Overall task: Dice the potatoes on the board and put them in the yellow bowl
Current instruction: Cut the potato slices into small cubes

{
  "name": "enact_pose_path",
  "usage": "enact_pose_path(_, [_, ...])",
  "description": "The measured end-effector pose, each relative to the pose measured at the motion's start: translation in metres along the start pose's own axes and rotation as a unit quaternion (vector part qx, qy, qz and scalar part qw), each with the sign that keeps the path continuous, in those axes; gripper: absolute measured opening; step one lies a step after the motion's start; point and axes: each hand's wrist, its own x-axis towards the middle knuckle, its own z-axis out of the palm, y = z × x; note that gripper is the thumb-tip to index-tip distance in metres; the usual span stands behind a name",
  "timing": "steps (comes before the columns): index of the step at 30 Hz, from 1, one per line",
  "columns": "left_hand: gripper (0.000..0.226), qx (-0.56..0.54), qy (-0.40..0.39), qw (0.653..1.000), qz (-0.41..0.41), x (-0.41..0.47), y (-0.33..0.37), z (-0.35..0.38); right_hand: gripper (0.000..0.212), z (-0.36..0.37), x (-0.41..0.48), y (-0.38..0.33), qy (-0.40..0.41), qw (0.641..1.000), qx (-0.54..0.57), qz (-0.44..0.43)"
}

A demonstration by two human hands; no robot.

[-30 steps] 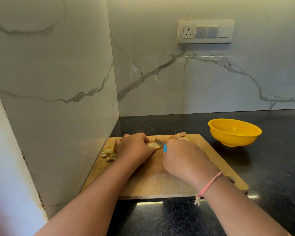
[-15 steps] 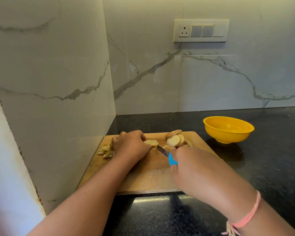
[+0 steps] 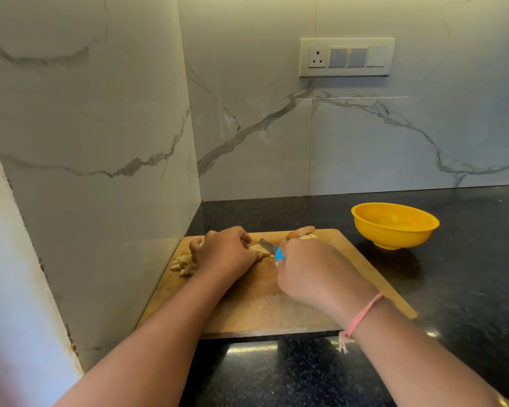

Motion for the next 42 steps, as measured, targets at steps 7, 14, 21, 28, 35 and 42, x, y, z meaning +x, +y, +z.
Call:
enact_pose_path(7, [0.032,0.019,-0.001,1.0,0.011,0.001,0.0,-0.002,0.025,-0.006,0.011,-0.006,-0.014,0.999,0.031,-0.026])
enact_pose_path(14, [0.037,0.035,-0.009,0.999,0.002,0.002,0.001,0.0,0.031,-0.002,-0.014,0.008,-0.02,0.998,0.037,-0.039])
enact_pose_path(21, [0.034,0.016,-0.004,1.0,0.004,0.001,-0.001,-0.002,0.034,-0.002,-0.009,0.008,-0.011,0.999,0.027,-0.023])
enact_pose_path(28, [0.029,0.001,-0.01,1.0,-0.007,0.0,0.0,-0.002,0.028,0.002,0.006,0.0,0.0,1.0,0.018,-0.006])
enact_pose_path(35, [0.031,0.02,-0.006,1.0,-0.008,0.001,0.002,-0.001,0.031,0.007,-0.014,0.003,-0.01,1.0,-0.006,-0.025])
enact_pose_path(42, [0.033,0.022,0.001,1.0,-0.004,0.0,0.0,0.0,0.039,-0.007,-0.041,0.009,-0.066,0.996,-0.045,-0.035])
